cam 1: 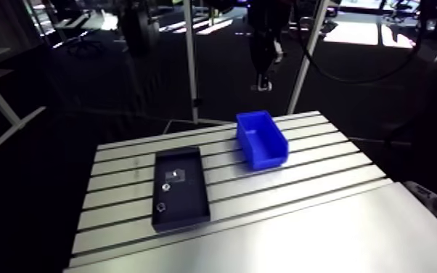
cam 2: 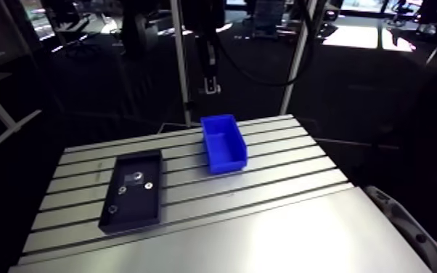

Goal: Pick up the M10 bolt from the tray and put it into the blue bin.

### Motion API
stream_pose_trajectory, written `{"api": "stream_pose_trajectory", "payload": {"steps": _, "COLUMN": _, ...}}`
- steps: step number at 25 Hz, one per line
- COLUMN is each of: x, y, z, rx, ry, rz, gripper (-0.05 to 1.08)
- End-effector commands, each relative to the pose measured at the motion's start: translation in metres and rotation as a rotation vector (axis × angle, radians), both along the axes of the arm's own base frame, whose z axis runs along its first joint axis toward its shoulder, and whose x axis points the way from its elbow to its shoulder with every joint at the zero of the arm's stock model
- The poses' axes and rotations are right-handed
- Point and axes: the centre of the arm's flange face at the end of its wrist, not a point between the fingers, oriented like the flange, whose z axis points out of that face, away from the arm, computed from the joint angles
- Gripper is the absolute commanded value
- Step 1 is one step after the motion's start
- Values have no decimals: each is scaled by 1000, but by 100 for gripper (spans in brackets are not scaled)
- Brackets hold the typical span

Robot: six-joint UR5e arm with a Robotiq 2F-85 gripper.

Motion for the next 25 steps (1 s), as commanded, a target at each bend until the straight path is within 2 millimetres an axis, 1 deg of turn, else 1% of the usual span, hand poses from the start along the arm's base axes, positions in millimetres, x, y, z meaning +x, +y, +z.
{"api": "stream_pose_trajectory", "payload": {"steps": 1, "x": -13, "y": 25, "z": -25, "rx": 5, "ry": 1, "rz": -11, "gripper": 106}}
{"api": "stream_pose_trajectory", "payload": {"steps": 4, "x": -16, "y": 40, "z": -36, "rx": 32, "ry": 6, "rz": -20, "gripper": 106}}
{"api": "stream_pose_trajectory", "payload": {"steps": 6, "x": -18, "y": 45, "z": -46, "rx": 41, "ry": -2, "rz": -23, "gripper": 106}}
{"api": "stream_pose_trajectory", "payload": {"steps": 12, "x": -25, "y": 46, "z": -76, "rx": 35, "ry": -34, "rz": -22, "gripper": 106}}
{"api": "stream_pose_trajectory", "payload": {"steps": 15, "x": -25, "y": 46, "z": -81, "rx": 32, "ry": -40, "rz": -28, "gripper": 106}}
{"api": "stream_pose_trajectory", "payload": {"steps": 17, "x": -29, "y": 48, "z": -92, "rx": 31, "ry": -41, "rz": -29, "gripper": 106}}
{"api": "stream_pose_trajectory", "payload": {"steps": 18, "x": -30, "y": 47, "z": -94, "rx": 36, "ry": -33, "rz": -28, "gripper": 105}}
{"api": "stream_pose_trajectory", "payload": {"steps": 20, "x": -30, "y": 47, "z": -99, "rx": 38, "ry": -27, "rz": -28, "gripper": 105}}
{"api": "stream_pose_trajectory", "payload": {"steps": 22, "x": -30, "y": 46, "z": -109, "rx": 33, "ry": -40, "rz": -29, "gripper": 105}}
{"api": "stream_pose_trajectory", "payload": {"steps": 25, "x": -28, "y": 45, "z": -116, "rx": 29, "ry": -51, "rz": -35, "gripper": 105}}
